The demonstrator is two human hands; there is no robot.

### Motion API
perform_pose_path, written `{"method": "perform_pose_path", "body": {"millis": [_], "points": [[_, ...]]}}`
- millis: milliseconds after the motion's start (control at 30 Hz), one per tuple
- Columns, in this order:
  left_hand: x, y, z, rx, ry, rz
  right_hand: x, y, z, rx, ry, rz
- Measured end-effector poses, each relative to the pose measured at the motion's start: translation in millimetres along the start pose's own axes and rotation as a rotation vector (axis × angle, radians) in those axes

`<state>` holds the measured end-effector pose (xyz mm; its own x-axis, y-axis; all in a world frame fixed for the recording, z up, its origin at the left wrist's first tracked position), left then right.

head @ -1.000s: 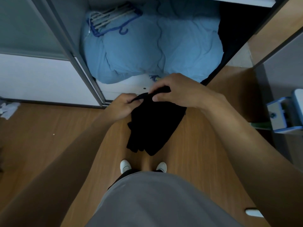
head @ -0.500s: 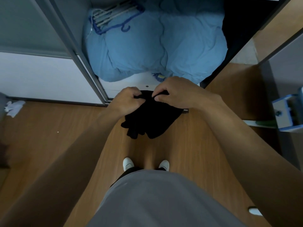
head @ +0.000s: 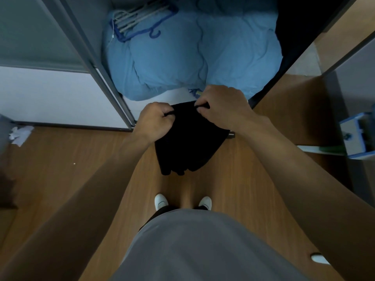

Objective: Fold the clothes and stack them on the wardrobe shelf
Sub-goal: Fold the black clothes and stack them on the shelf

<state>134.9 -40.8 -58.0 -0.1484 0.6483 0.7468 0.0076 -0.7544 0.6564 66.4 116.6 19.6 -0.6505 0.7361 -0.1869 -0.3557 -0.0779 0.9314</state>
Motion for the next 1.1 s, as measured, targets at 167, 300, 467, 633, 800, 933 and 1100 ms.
{"method": "perform_pose_path", "body": {"millis": [167,300,467,633,800,933,1100], "points": [[3,-6,7,0.09,-0.08,-0.042,4,-15,0,-0.265,-0.079,0.045],[-10,-12,9,0.075,-0.065,0.01,-4,1,-2,0.071,-0.11,-0.009],[-33,-24,11,-0.05,-0.036,0.021,-19,14,1,0.258,0.015,-0.214],[-73,-51,13,-0.22,0.177,0.049,-22,30,4,0.396,0.074,-0.46],[-87,-62,11,-0.261,0.265,0.082,-24,41,8,0.454,0.108,-0.643],[-91,-49,14,-0.166,0.228,0.104,-15,47,10,0.467,0.113,-0.754],[-98,-30,22,-0.204,0.208,0.193,-6,54,8,0.523,0.101,-0.792]]}}
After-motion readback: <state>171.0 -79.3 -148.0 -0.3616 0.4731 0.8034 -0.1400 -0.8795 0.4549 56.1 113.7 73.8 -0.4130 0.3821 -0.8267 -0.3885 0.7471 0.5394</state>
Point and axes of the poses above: each hand's wrist, its own z-axis away from the middle knuckle, its own y-axis out of the back of the hand, x = y × z, the point moved 4 cm from there along -z, towards the middle knuckle, and after that the axes turned 9 degrees about -x, right-handed, at the moved point
